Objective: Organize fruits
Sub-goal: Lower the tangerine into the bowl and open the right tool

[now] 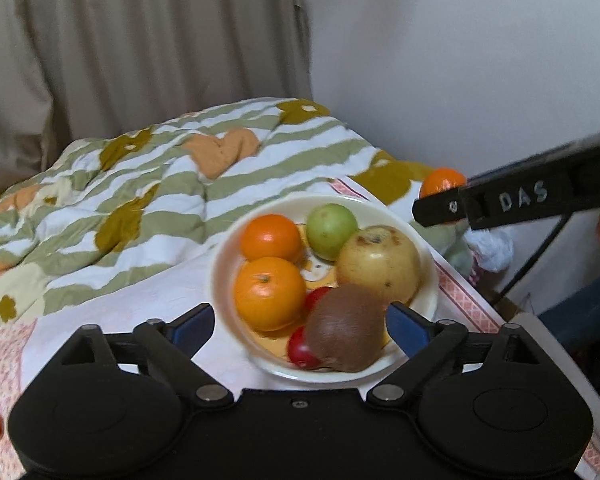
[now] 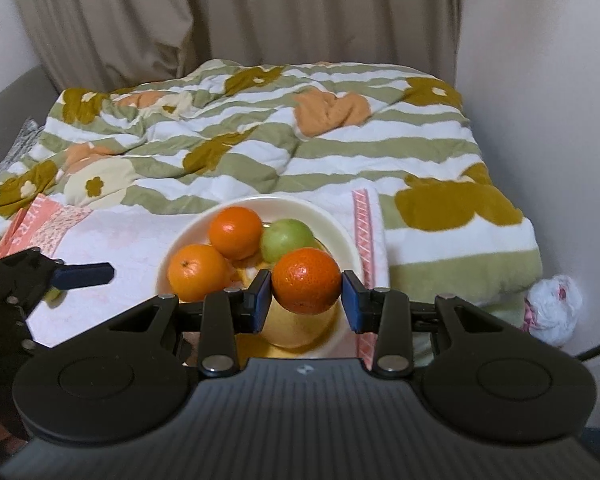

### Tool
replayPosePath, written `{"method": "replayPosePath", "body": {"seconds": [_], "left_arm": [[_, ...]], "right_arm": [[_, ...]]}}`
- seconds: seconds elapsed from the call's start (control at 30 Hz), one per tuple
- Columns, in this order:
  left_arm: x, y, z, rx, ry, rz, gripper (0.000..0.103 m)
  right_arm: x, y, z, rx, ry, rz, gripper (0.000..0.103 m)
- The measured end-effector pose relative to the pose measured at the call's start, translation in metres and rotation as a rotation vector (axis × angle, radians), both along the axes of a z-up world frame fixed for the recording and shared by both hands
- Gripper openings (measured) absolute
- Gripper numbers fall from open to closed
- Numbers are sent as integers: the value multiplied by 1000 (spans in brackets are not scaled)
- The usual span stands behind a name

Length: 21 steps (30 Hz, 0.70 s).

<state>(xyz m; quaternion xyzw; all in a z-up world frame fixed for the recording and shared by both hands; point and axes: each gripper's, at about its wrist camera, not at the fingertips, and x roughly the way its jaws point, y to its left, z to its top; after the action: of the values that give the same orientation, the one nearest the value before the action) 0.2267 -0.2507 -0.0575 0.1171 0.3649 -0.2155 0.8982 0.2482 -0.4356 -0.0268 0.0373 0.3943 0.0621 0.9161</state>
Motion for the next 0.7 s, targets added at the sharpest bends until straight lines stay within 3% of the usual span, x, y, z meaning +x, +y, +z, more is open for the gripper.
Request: {"method": "replayPosePath", "body": {"seconds": [0.3,0.7], "left_arm": [[-3,47,15,-56,15,155,96],[-26,92,20,-59,9,295,99]], "right_arm": [[17,36,-2,-25,-21,132,53],[36,68,-35,-87,-3,258,53]]}}
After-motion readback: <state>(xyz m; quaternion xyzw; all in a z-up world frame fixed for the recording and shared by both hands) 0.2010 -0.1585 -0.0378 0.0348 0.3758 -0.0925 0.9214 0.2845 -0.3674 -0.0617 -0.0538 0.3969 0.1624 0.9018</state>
